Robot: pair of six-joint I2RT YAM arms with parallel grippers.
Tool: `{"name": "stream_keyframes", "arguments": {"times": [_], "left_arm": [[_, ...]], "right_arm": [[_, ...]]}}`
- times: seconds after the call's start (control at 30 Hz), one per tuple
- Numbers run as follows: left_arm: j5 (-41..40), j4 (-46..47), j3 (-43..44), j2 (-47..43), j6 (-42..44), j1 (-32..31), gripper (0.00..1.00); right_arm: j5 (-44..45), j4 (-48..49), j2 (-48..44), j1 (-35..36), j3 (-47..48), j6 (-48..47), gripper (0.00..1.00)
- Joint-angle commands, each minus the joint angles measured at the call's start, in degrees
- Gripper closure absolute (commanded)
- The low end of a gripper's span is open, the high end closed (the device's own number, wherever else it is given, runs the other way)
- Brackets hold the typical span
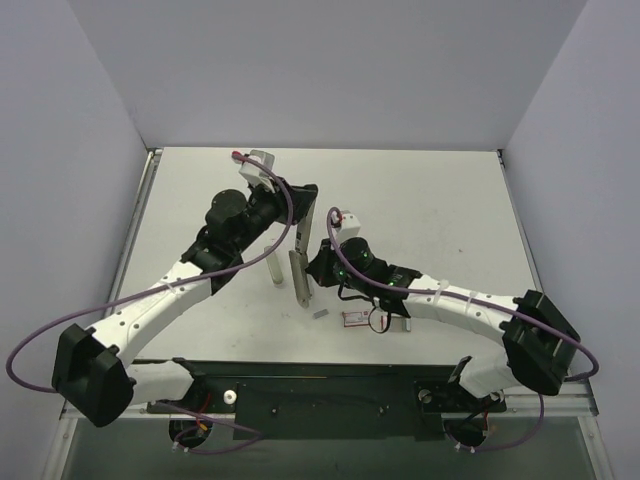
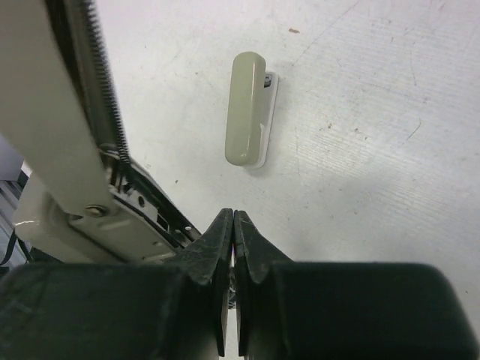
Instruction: Unload the staples from the stapler
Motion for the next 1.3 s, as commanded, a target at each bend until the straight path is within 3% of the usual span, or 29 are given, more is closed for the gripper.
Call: {"name": "stream_keyframes", "arguments": {"times": [0.0,0.4,0.7,0.93,1.27], "left_arm": [[1.47,4.04,-0.63,-7.68,-3.06,-0.44,1.00],[7.98,0.35,-3.54,-18.49,-6.85,-0.35,1.00],[7.54,-6.15,-0.99,-23.50,-3.77,-0.26,1.00],[7.10,-5.73,-1.51,-25.61,-4.47,-0.26,1.00],[2.19,-7.04,-2.92,-26.76,-12.64,-0.26,1.00]], "right_arm": [[3.28,-1.51,-5.99,0.27,-0.49,-1.80,1.00],[11.10,-12.84,-15.30,1.24,1.44,-5.41,1.00],[16.20,-22.43,-29.44,1.41,1.36,-6.20,1.00],[10.68,-31.73,-38.68,1.59,-1.28,-3.12,1.00],[4.43,-32.28,-37.03,8.60,-4.71,1.45,1.00]]}}
